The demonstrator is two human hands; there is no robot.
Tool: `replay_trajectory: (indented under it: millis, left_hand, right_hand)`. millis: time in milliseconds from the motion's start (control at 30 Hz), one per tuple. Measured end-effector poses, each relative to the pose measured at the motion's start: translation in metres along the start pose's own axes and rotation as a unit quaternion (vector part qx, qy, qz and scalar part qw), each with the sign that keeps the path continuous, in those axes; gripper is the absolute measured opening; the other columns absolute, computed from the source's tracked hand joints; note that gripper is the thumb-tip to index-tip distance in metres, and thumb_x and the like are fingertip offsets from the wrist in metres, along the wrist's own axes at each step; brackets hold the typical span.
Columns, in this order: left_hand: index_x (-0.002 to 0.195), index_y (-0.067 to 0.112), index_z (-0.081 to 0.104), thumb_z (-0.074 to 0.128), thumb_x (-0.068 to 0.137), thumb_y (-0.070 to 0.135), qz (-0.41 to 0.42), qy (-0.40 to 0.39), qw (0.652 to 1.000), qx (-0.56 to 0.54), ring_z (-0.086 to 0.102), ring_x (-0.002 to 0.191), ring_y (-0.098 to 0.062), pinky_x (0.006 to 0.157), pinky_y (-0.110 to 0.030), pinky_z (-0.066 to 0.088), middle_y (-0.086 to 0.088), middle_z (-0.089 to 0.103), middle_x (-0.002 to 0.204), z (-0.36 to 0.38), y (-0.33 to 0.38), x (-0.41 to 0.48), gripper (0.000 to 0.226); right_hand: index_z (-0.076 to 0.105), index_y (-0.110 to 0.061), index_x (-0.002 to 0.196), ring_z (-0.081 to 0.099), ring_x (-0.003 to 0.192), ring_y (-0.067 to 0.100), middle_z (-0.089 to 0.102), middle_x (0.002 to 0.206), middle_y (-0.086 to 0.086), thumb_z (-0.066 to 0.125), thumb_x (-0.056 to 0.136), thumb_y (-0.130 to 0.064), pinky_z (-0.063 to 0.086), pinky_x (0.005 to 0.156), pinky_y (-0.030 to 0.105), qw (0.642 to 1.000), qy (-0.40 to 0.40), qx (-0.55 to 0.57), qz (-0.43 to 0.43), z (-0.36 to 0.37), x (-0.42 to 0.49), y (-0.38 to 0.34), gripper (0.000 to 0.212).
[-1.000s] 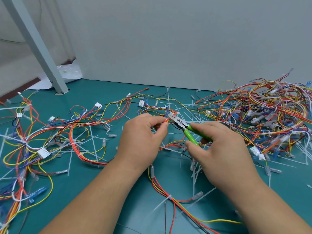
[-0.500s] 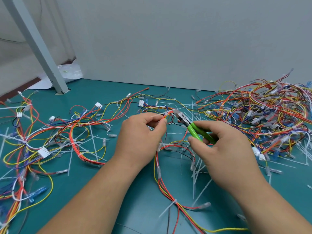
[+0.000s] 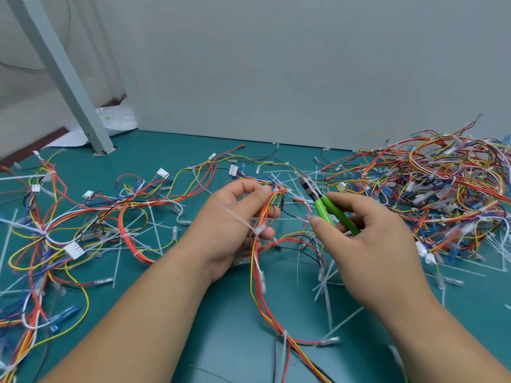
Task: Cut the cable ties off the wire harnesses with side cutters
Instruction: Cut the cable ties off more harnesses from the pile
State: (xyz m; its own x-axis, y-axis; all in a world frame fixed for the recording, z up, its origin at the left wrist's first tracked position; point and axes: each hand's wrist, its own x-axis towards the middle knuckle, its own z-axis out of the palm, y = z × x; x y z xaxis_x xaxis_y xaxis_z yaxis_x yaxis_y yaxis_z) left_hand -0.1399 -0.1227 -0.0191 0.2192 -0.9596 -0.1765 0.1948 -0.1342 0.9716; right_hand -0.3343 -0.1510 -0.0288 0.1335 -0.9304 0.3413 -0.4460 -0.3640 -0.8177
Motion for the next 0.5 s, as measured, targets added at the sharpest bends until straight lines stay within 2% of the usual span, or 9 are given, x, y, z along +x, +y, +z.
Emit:
replay_trajectory:
  millis: [67, 100, 200, 233, 300, 400, 500]
  left_hand:
    - [0.091, 0.026, 0.067, 0.057, 0.102, 0.027, -0.017, -0.050, 0.997, -0.051, 0.061, 0.050, -0.014, 0.041, -0.020, 0.043, -0.005, 0.075, 0.088, -0.004, 0.003, 0.000, 0.015]
    - [0.100, 0.020, 0.067, 0.052, 0.102, 0.019, -0.022, -0.077, 0.993, -0.084, 0.065, 0.055, -0.015, 0.044, -0.020, 0.046, -0.008, 0.076, 0.095, -0.006, 0.005, 0.000, 0.015]
    - [0.126, 0.004, 0.060, 0.045, 0.082, -0.004, -0.007, -0.163, 0.971, -0.176, 0.073, 0.083, -0.022, 0.064, -0.024, 0.057, -0.019, 0.071, 0.121, -0.014, 0.008, 0.001, 0.047]
    - [0.130, 0.004, 0.059, 0.045, 0.079, -0.004, 0.007, -0.187, 0.964, -0.188, 0.073, 0.093, -0.026, 0.072, -0.027, 0.059, -0.018, 0.067, 0.129, -0.015, 0.008, 0.000, 0.054]
    - [0.135, 0.012, 0.059, 0.054, 0.086, -0.002, 0.042, -0.208, 0.961, -0.178, 0.072, 0.103, -0.032, 0.080, -0.032, 0.059, -0.009, 0.063, 0.140, -0.014, 0.007, -0.001, 0.051]
    - [0.126, 0.019, 0.060, 0.062, 0.091, 0.008, 0.059, -0.169, 0.972, -0.154, 0.075, 0.095, -0.028, 0.072, -0.028, 0.062, 0.001, 0.066, 0.136, -0.008, 0.004, -0.002, 0.037]
    - [0.108, 0.017, 0.059, 0.065, 0.085, 0.012, 0.049, -0.125, 0.975, -0.176, 0.075, 0.074, -0.016, 0.057, -0.022, 0.058, -0.003, 0.073, 0.122, -0.003, 0.005, -0.002, 0.025]
  right_hand:
    - [0.074, -0.030, 0.114, 0.061, 0.078, 0.000, 0.069, 0.095, -0.006, 0.080, 0.080, -0.033, 0.044, 0.066, 0.005, 1.000, 0.004, 0.006, 0.003, -0.001, 0.001, 0.001, 0.034]
    - [0.073, -0.030, 0.114, 0.061, 0.079, -0.001, 0.069, 0.096, -0.006, 0.081, 0.080, -0.033, 0.043, 0.066, 0.005, 1.000, 0.005, 0.005, 0.003, -0.001, 0.001, 0.001, 0.034]
    - [0.071, -0.035, 0.110, 0.062, 0.079, 0.000, 0.070, 0.097, -0.007, 0.081, 0.081, -0.032, 0.044, 0.067, 0.005, 1.000, 0.010, 0.010, 0.006, 0.000, 0.002, 0.002, 0.031]
    - [0.069, -0.037, 0.108, 0.063, 0.080, 0.000, 0.070, 0.097, -0.008, 0.081, 0.081, -0.033, 0.044, 0.067, 0.005, 1.000, 0.013, 0.013, 0.004, 0.001, 0.002, 0.002, 0.030]
    - [0.066, -0.041, 0.105, 0.063, 0.081, -0.001, 0.069, 0.097, -0.010, 0.080, 0.080, -0.034, 0.043, 0.067, 0.004, 1.000, 0.020, 0.012, -0.008, 0.001, 0.002, 0.002, 0.030]
    - [0.065, -0.043, 0.107, 0.063, 0.083, -0.001, 0.068, 0.099, -0.015, 0.082, 0.081, -0.032, 0.043, 0.069, 0.004, 0.999, 0.029, 0.002, -0.029, 0.000, 0.000, 0.001, 0.033]
    - [0.069, -0.036, 0.113, 0.064, 0.088, 0.001, 0.067, 0.104, -0.017, 0.083, 0.081, -0.032, 0.043, 0.072, 0.004, 0.997, 0.037, -0.009, -0.063, 0.001, -0.002, -0.003, 0.035]
